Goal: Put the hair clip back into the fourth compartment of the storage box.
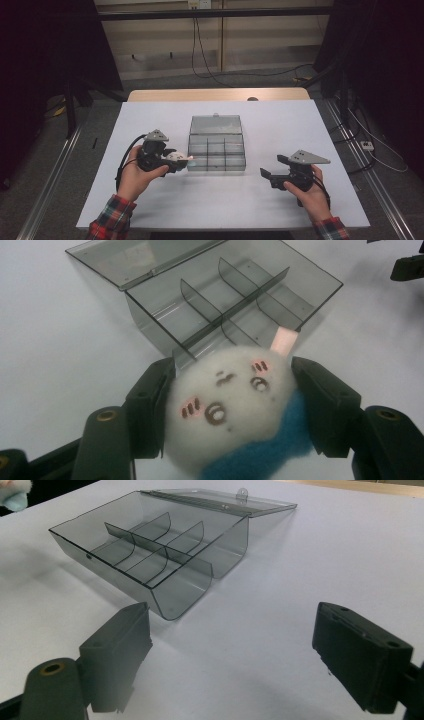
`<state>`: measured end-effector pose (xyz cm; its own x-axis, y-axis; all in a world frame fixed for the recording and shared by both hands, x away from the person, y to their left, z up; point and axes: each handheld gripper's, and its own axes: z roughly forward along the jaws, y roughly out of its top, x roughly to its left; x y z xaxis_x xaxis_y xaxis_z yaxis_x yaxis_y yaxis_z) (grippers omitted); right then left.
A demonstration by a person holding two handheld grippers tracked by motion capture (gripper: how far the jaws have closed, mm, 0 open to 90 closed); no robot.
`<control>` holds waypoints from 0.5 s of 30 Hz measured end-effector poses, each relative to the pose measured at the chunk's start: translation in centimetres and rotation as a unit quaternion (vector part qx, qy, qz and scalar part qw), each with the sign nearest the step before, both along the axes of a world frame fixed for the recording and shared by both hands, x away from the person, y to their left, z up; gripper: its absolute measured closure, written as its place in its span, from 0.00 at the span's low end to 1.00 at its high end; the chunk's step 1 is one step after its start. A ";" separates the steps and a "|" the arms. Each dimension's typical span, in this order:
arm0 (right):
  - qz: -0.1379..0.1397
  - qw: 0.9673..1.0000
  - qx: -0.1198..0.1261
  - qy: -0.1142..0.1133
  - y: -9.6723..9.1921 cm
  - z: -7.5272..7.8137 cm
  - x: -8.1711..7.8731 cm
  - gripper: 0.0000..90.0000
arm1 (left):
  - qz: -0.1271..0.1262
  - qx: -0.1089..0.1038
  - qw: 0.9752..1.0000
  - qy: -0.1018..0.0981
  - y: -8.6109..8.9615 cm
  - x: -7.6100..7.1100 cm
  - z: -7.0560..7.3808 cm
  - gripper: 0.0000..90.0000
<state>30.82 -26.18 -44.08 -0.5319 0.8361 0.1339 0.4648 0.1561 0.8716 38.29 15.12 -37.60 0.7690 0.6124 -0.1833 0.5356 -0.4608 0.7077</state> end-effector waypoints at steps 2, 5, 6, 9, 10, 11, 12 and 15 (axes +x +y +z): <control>0.000 1.000 0.000 -0.001 0.0 0.0 0.0 0.17 | -0.001 -0.001 1.000 -0.001 -0.1 0.1 0.1 0.41; 0.000 1.000 0.000 -0.001 0.0 0.0 0.0 0.17 | 0.001 0.000 1.000 -0.003 -0.4 0.3 0.2 0.41; 0.001 1.000 0.000 -0.001 0.0 0.0 0.0 0.17 | 0.000 0.001 1.000 -0.003 -0.5 0.4 0.3 0.41; 0.002 1.000 0.000 -0.002 0.0 0.0 0.0 0.17 | -0.001 0.001 1.000 -0.005 -0.8 0.6 0.5 0.41; 0.002 1.000 -0.002 -0.002 0.0 0.0 0.0 0.17 | 0.000 0.001 1.000 -0.005 -0.9 0.7 0.5 0.41; 0.001 1.000 -0.001 0.000 0.0 0.0 0.0 0.17 | 0.000 0.002 1.000 -0.005 -1.0 0.8 0.5 0.41; 0.002 1.000 -0.001 -0.001 0.0 0.0 0.0 0.17 | 0.000 0.006 1.000 -0.005 -1.0 0.9 0.6 0.41; 0.002 1.000 0.000 -0.002 0.0 0.0 0.0 0.17 | 0.002 0.001 1.000 -0.005 -1.2 1.2 0.6 0.41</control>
